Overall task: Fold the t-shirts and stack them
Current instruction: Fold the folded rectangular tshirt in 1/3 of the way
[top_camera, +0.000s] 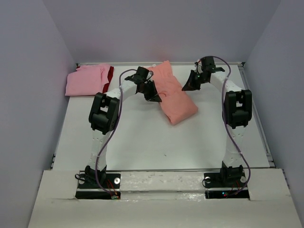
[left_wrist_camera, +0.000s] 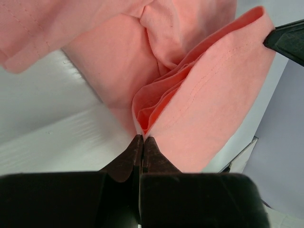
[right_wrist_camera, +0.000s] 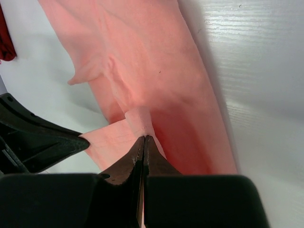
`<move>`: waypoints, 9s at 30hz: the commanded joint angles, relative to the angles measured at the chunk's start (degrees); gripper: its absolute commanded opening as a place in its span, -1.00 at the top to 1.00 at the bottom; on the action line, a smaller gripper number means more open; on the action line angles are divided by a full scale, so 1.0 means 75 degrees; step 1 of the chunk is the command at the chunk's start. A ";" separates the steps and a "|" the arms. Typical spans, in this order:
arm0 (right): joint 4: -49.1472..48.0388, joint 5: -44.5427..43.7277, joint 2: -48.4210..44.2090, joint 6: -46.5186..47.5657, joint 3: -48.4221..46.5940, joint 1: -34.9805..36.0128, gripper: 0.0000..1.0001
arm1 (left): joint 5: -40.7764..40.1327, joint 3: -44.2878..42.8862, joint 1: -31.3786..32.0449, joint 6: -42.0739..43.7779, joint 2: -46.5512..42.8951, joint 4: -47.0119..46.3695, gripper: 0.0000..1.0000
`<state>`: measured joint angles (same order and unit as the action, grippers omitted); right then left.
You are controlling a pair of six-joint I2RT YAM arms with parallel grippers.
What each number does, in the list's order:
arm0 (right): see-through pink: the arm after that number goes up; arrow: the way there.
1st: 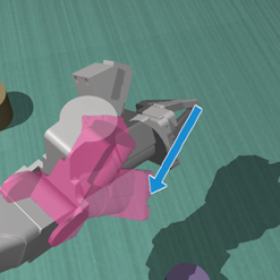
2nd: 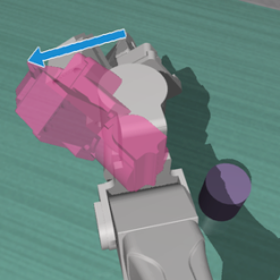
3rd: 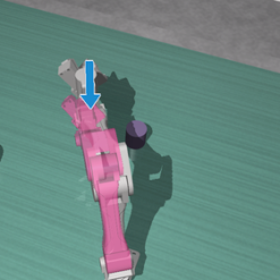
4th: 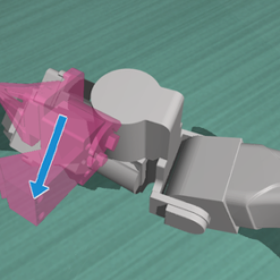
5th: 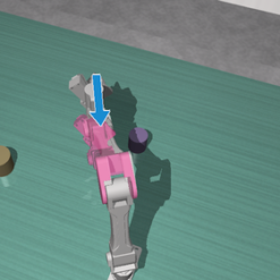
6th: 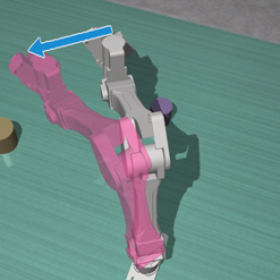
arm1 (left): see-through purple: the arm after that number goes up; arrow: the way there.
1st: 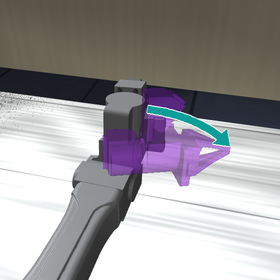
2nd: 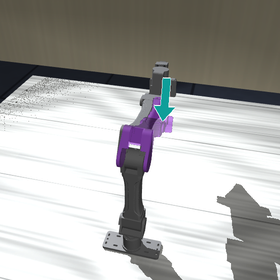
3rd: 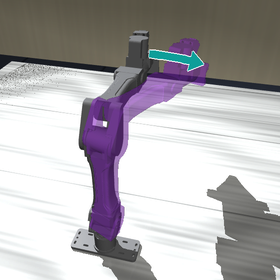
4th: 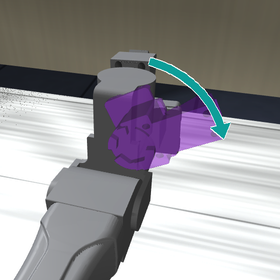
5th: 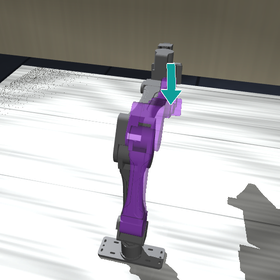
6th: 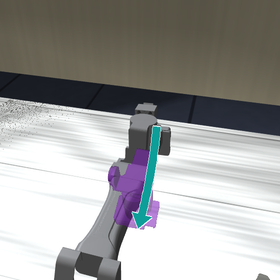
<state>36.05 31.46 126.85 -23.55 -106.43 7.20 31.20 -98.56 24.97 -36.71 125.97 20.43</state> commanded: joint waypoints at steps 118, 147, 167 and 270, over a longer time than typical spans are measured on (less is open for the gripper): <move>-0.1209 -0.0984 -0.2534 -0.0715 0.3503 -0.0034 1.00 | 0.0175 -0.2468 -0.0259 0.1333 0.1077 0.1906 1.00; -0.0706 -0.1253 -0.2968 -0.0704 0.2567 -0.0034 1.00 | 0.0234 -0.4271 -0.0283 0.0466 0.1062 0.2140 1.00; -0.0612 -0.1921 -0.2019 -0.0411 0.1582 -0.0034 1.00 | 0.0246 -0.4565 -0.0341 0.0430 0.1871 0.1754 1.00; -0.1701 -0.0140 -0.5358 -0.1570 0.7816 -0.0105 -0.34 | 0.1149 0.4037 -0.0048 0.0945 -0.2324 -0.1130 -0.91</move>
<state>26.13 30.41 88.58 -34.57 -49.52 6.76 39.83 -68.69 24.08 -30.85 110.69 12.99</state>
